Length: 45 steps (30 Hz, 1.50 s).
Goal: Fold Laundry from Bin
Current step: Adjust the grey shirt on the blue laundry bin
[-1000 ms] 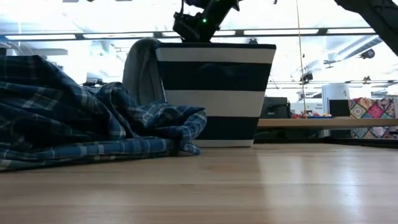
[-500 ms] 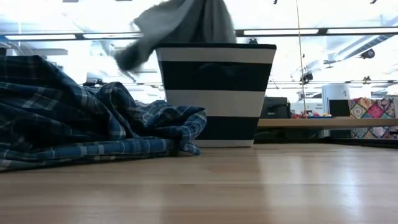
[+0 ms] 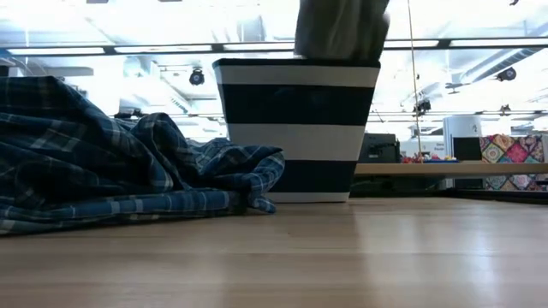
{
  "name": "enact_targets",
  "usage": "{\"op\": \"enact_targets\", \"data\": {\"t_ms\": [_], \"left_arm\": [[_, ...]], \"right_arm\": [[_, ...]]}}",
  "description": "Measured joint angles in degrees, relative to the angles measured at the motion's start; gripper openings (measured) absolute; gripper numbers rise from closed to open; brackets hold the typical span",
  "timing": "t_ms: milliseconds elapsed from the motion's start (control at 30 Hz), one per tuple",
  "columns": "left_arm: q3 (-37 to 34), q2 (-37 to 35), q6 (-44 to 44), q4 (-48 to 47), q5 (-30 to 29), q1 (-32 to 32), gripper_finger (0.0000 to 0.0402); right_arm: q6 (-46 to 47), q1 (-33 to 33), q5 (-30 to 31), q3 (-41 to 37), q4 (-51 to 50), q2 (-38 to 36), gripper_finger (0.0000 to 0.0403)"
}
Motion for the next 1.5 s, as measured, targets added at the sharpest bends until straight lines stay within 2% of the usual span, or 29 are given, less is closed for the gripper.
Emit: {"op": "enact_targets", "data": {"t_ms": [100,167,367,500,600,767,867,967,1200,1333,1500], "left_arm": [[0.00,0.08,-0.05,1.57,0.00,1.04,0.0302],[0.00,0.11,-0.56,2.33,0.00,1.41,0.0302],[-0.02,0.17,-2.70,2.63,0.14,1.44,0.0302],[-0.14,0.68,-4.86,2.64,2.39,1.42,0.0302],[-0.16,1.47,-5.69,2.73,5.07,1.35,0.0302],[-0.17,2.54,-6.76,2.95,9.11,0.67,0.0302],[-0.17,2.70,-7.16,2.93,9.60,-0.21,0.0302],[-0.17,2.69,-8.12,3.04,9.63,-1.59,0.0302],[-0.17,3.14,-8.15,3.07,11.13,-6.25,0.0302],[-0.17,4.70,-8.09,3.74,11.13,-6.69,0.0302],[-0.17,7.53,-8.02,4.72,11.11,-6.67,0.0302]], "right_arm": [[1.73,2.70,0.36,0.00,5.90,0.71,0.0009],[1.77,4.00,0.39,0.00,4.31,0.88,0.0009],[-0.14,4.28,1.06,-0.07,-20.30,0.70,0.0009],[-1.75,4.33,4.86,-0.42,-34.53,1.06,0.0009],[-1.77,4.82,8.72,-1.54,-39.10,1.08,0.0009],[-1.00,5.44,9.03,-1.77,-42.36,0.47,0.0009],[-0.94,5.93,12.72,-1.61,-42.27,-0.80,0.0009],[-1.75,6.00,20.03,-1.38,-40.41,-2.77,0.0009],[-6.36,5.98,44.30,-1.18,-28.30,-7.92,0.0009],[-9.36,5.95,56.34,-1.23,-19.50,-7.08,0.0009],[-15.42,5.33,57.59,-1.26,-4.15,-1.84,0.0009]]}}
